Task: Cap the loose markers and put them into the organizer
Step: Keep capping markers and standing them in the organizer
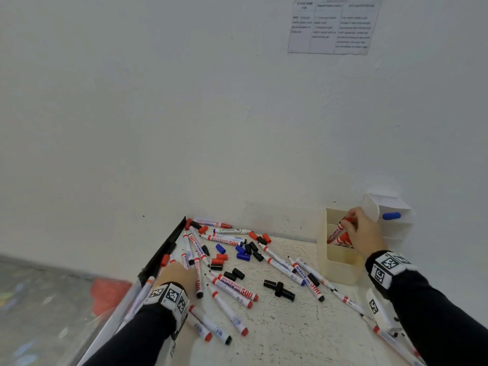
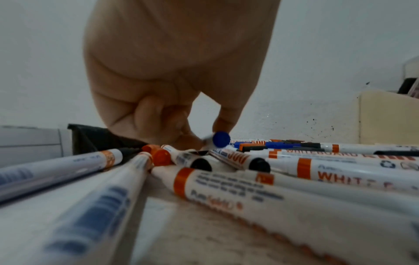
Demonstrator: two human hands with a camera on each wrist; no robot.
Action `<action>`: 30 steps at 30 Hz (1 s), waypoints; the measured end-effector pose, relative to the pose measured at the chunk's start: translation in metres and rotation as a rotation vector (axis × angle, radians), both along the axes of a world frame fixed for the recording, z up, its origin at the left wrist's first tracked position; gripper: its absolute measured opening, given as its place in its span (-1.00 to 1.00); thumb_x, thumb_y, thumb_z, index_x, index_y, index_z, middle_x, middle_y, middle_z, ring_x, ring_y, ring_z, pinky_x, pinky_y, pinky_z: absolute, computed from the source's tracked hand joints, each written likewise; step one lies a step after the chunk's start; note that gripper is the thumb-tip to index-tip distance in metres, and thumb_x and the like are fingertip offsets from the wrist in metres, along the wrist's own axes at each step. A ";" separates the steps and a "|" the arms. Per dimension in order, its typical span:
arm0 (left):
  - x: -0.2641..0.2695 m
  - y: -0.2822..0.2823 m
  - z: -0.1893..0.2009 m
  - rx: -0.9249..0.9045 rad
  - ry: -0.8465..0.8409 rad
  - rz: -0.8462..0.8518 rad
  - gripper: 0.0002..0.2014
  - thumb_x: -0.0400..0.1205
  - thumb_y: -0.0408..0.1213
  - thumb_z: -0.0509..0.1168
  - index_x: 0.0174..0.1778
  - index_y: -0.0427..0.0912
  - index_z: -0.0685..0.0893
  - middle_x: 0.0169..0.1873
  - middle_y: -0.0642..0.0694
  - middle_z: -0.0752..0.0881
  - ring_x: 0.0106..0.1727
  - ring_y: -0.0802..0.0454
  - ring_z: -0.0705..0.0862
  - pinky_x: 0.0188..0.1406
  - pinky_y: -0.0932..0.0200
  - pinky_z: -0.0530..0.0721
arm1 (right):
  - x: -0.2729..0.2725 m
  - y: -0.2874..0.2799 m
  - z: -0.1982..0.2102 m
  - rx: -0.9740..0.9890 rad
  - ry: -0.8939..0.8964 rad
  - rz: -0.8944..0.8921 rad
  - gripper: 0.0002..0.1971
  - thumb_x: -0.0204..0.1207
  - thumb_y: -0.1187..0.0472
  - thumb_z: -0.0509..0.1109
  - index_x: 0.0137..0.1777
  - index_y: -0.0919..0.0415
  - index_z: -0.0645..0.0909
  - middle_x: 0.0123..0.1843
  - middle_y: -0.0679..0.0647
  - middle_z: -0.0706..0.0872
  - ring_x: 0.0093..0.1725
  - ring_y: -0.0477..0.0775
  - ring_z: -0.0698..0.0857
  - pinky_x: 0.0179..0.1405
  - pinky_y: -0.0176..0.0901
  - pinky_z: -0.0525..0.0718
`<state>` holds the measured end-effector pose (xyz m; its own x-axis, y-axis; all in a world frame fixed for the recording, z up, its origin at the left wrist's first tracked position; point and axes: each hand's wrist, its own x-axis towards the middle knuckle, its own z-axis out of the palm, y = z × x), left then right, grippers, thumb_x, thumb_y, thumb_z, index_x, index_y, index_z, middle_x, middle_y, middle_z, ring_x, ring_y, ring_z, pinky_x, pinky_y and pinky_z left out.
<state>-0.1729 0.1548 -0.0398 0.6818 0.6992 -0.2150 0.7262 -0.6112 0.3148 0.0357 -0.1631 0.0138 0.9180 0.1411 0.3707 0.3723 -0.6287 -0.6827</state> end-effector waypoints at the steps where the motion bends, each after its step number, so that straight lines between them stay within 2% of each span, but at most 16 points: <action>1: -0.004 -0.003 0.004 0.014 0.008 -0.020 -0.68 0.72 -0.08 0.05 0.15 -0.25 0.52 0.12 -0.13 0.64 0.14 -0.02 0.64 0.30 0.09 0.58 | 0.002 0.002 -0.004 -0.052 0.001 -0.001 -0.93 0.58 0.31 0.29 -0.05 0.18 0.44 -0.06 0.18 0.65 -0.14 0.13 0.61 -0.27 -0.25 0.55; 2: -0.008 -0.004 0.006 0.054 0.011 -0.045 -0.66 0.73 -0.12 0.03 0.29 -0.25 0.47 0.22 -0.15 0.60 0.23 -0.04 0.61 0.35 0.06 0.54 | 0.004 0.004 -0.008 -0.098 0.003 -0.008 -0.93 0.57 0.30 0.29 -0.08 0.16 0.45 -0.04 0.20 0.67 -0.10 0.16 0.62 -0.16 -0.15 0.60; 4: -0.012 -0.004 0.004 0.066 0.017 -0.094 -0.62 0.71 -0.23 0.06 0.45 -0.25 0.35 0.27 -0.20 0.56 0.25 -0.09 0.60 0.35 -0.01 0.54 | 0.003 0.012 -0.012 -0.284 0.018 -0.082 -0.97 0.58 0.20 0.25 -0.10 0.10 0.48 0.05 0.19 0.67 0.04 0.21 0.59 0.09 0.10 0.60; 5: -0.013 -0.002 0.003 0.079 0.017 -0.098 -0.61 0.71 -0.27 0.06 0.46 -0.27 0.33 0.25 -0.22 0.57 0.22 -0.11 0.62 0.33 -0.04 0.56 | 0.000 0.018 -0.011 -0.382 0.028 -0.131 -0.93 0.57 0.16 0.22 -0.08 0.10 0.51 0.12 0.16 0.63 0.15 0.24 0.53 0.20 0.16 0.52; 7: -0.016 0.001 0.003 0.052 -0.005 -0.018 -0.64 0.71 -0.28 0.02 0.38 -0.35 0.42 0.22 -0.28 0.59 0.21 -0.18 0.63 0.30 -0.06 0.58 | -0.009 0.033 -0.009 -0.446 0.013 -0.165 -0.83 0.57 0.16 0.19 0.05 0.15 0.57 0.26 0.16 0.50 0.33 0.25 0.36 0.34 0.17 0.32; 9: -0.020 0.002 0.006 0.029 -0.076 0.054 -0.64 0.73 -0.30 -0.06 0.35 -0.40 0.44 0.25 -0.35 0.56 0.25 -0.25 0.60 0.28 -0.05 0.56 | -0.021 0.052 -0.006 -0.439 -0.069 -0.115 -0.80 0.55 0.20 0.22 0.11 0.16 0.59 0.36 0.15 0.42 0.41 0.22 0.28 0.37 0.15 0.26; 12: -0.023 0.002 0.007 -0.081 -0.202 0.102 -0.64 0.73 -0.37 -0.13 0.42 -0.36 0.33 0.34 -0.34 0.47 0.28 -0.21 0.59 0.31 -0.01 0.55 | -0.036 0.087 -0.013 -0.491 -0.133 0.047 -0.80 0.56 0.20 0.20 0.11 0.09 0.60 0.36 0.05 0.45 0.37 0.12 0.33 0.32 0.06 0.31; 15: -0.026 0.002 0.008 -0.159 -0.242 0.074 -0.59 0.76 -0.24 -0.18 0.47 -0.35 0.27 0.36 -0.32 0.48 0.33 -0.21 0.54 0.40 -0.09 0.46 | -0.050 0.128 -0.029 -0.529 0.001 0.244 -0.72 0.62 0.18 0.12 0.26 0.01 0.54 0.38 -0.03 0.50 0.37 0.08 0.35 0.29 0.01 0.31; 17: -0.027 0.000 0.009 -0.195 -0.283 0.082 -0.58 0.77 -0.21 -0.18 0.50 -0.31 0.23 0.36 -0.27 0.51 0.35 -0.16 0.54 0.43 -0.10 0.42 | -0.057 0.155 -0.041 -0.592 0.129 0.343 -0.63 0.64 0.13 0.09 0.43 -0.04 0.41 0.49 -0.03 0.43 0.44 0.12 0.31 0.36 0.08 0.30; 19: -0.026 0.000 0.007 -0.221 -0.339 0.098 -0.58 0.77 -0.21 -0.15 0.48 -0.32 0.28 0.34 -0.28 0.54 0.35 -0.18 0.53 0.42 -0.06 0.42 | -0.062 0.176 -0.052 -0.670 0.223 0.418 -0.58 0.66 0.07 0.08 0.52 -0.08 0.31 0.56 -0.04 0.34 0.50 0.16 0.26 0.42 0.16 0.26; 22: -0.024 0.002 0.004 -0.235 -0.409 0.089 -0.61 0.76 -0.21 -0.08 0.36 -0.36 0.44 0.26 -0.32 0.60 0.29 -0.22 0.56 0.26 0.06 0.48 | -0.065 0.196 -0.063 -0.787 0.251 0.462 -0.56 0.66 0.02 0.04 0.54 -0.11 0.26 0.58 -0.02 0.32 0.52 0.17 0.27 0.48 0.22 0.25; 25: -0.022 0.006 0.001 -0.237 -0.402 0.065 -0.64 0.75 -0.22 -0.05 0.30 -0.34 0.50 0.21 -0.28 0.62 0.26 -0.19 0.57 0.20 0.09 0.49 | -0.063 0.204 -0.068 -0.859 0.277 0.455 -0.57 0.68 0.00 -0.01 0.54 -0.10 0.27 0.59 0.01 0.30 0.56 0.18 0.23 0.51 0.24 0.18; 27: -0.020 0.008 0.000 -0.225 -0.400 0.055 -0.65 0.75 -0.23 -0.05 0.28 -0.33 0.51 0.05 -0.19 0.63 0.25 -0.19 0.58 0.19 0.10 0.49 | -0.059 0.206 -0.072 -0.902 0.269 0.447 -0.58 0.69 -0.02 -0.03 0.52 -0.09 0.32 0.57 0.04 0.31 0.55 0.16 0.23 0.50 0.19 0.20; 29: -0.019 0.008 0.001 -0.215 -0.397 0.022 -0.66 0.75 -0.25 -0.05 0.27 -0.33 0.52 -0.15 -0.04 0.52 0.19 -0.16 0.59 0.16 0.13 0.50 | -0.057 0.208 -0.077 -0.929 0.253 0.435 -0.58 0.68 -0.03 -0.04 0.51 -0.09 0.33 0.55 0.06 0.30 0.54 0.13 0.24 0.49 0.15 0.23; 30: -0.018 0.008 -0.001 -0.205 -0.388 -0.006 -0.67 0.76 -0.27 -0.07 0.27 -0.32 0.51 -0.17 0.00 0.47 0.10 -0.11 0.59 0.13 0.17 0.51 | -0.056 0.209 -0.079 -0.953 0.248 0.426 -0.57 0.68 -0.04 -0.03 0.53 -0.09 0.30 0.56 0.07 0.28 0.54 0.14 0.24 0.49 0.14 0.23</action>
